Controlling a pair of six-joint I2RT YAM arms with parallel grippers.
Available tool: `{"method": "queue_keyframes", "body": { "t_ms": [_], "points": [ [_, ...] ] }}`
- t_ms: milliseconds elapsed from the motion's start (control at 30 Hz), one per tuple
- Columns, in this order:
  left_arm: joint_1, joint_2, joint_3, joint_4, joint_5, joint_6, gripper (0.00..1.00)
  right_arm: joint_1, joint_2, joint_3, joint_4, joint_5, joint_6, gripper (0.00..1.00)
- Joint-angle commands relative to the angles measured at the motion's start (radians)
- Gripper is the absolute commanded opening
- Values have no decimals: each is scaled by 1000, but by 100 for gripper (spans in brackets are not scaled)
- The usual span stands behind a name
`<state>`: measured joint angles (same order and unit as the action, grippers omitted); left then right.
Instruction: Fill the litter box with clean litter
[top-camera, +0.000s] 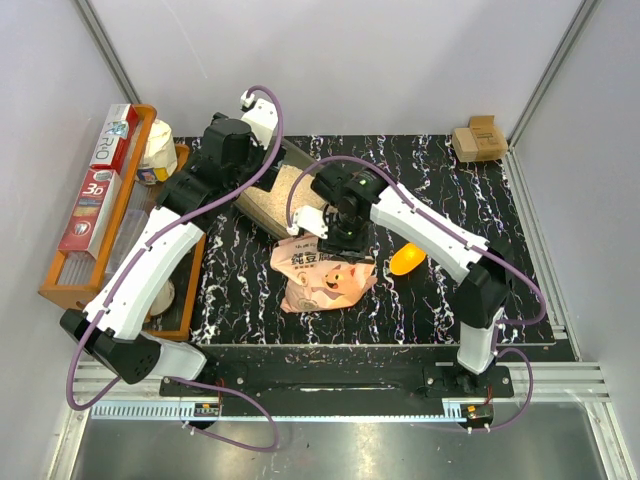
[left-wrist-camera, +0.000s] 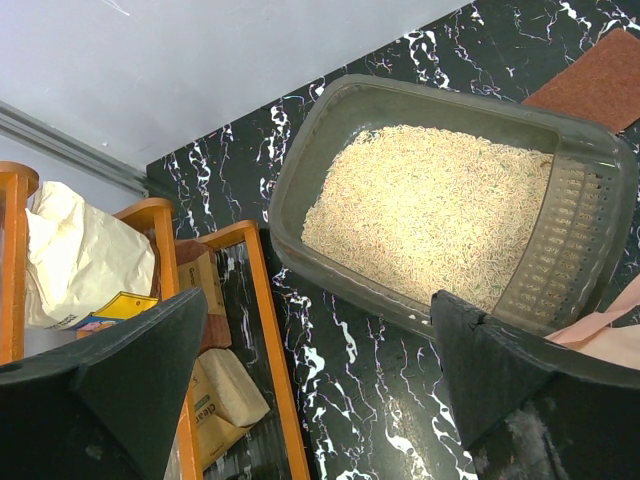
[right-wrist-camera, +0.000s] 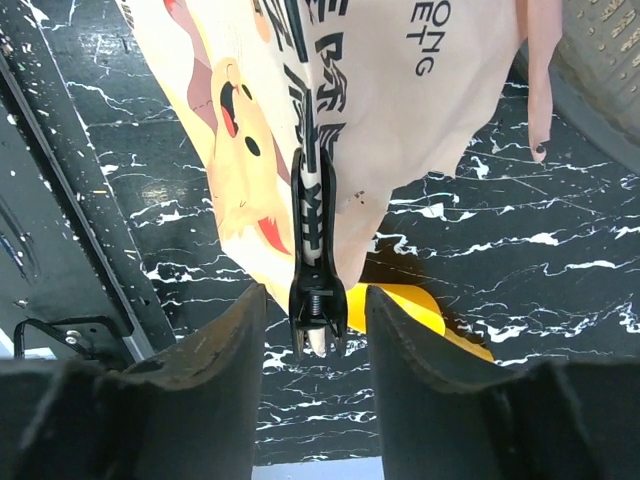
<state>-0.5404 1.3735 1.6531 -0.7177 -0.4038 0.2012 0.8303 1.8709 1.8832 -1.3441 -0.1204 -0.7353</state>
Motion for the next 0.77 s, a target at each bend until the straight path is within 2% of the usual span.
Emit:
{"method": "queue_keyframes", "body": {
  "t_ms": [0, 100, 133, 167, 233, 267, 300, 400, 600, 733],
  "points": [
    [-3, -19, 31, 7, -1, 18, 99, 3, -44, 66, 32, 47, 34, 49],
    [-4, -14, 30, 46, -59, 78, 99, -77, -78, 189, 92, -33, 158, 59],
    [-4, -14, 27, 56, -100, 102, 99, -141, -82, 221, 105, -60, 198, 64],
    [-4, -13, 14, 67, -115, 115, 99, -172, -85, 249, 117, -79, 286, 75],
    [-4, -2, -1, 78, -150, 132, 99, -238, -96, 274, 195, -56, 391, 87],
    [-4, 4, -18, 81, -159, 126, 99, -246, -101, 263, 226, -10, 486, 88],
    [-4, 10, -27, 78, -165, 118, 99, -247, -108, 225, 288, 114, 528, 88],
    [-9, 18, -58, 58, -155, 69, 99, -247, -125, 139, 342, 299, 657, 89],
    [-12, 18, -73, -5, -69, -42, 99, -247, -180, 18, 388, 366, 705, 89],
    [-12, 25, -98, -3, -52, -14, 99, -247, -173, -13, 396, 386, 699, 90]
  ]
}}
